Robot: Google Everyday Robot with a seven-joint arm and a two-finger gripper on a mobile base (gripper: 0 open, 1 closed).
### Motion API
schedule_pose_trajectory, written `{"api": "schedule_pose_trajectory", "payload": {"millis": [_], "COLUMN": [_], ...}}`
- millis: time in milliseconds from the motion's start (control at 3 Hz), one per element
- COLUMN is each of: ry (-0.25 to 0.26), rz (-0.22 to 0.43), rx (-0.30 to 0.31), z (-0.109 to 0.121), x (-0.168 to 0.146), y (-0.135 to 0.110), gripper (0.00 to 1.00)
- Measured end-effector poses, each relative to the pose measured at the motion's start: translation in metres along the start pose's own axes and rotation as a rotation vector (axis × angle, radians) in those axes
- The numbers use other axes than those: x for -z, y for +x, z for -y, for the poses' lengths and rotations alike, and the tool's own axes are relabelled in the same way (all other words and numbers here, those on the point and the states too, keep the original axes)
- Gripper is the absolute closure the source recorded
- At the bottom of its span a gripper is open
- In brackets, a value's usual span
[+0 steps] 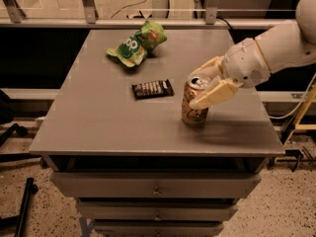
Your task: Knock orange can over
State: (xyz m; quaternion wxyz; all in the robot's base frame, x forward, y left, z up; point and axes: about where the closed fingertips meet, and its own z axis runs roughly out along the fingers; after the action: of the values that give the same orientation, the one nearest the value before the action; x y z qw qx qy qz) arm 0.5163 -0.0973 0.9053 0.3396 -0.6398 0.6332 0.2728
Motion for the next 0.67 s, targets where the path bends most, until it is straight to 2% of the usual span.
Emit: {"api": "schedule_pose_trajectory", "payload": {"millis": [333,667], "ry": [0.026,0.054], "rz": [-0.006,-0.054], "rx": [0.002,-0.006], "z": [0.000,0.005], "x": [0.009,0.026], "y": [0.002,0.009], "gripper": [0.85,1.00]}}
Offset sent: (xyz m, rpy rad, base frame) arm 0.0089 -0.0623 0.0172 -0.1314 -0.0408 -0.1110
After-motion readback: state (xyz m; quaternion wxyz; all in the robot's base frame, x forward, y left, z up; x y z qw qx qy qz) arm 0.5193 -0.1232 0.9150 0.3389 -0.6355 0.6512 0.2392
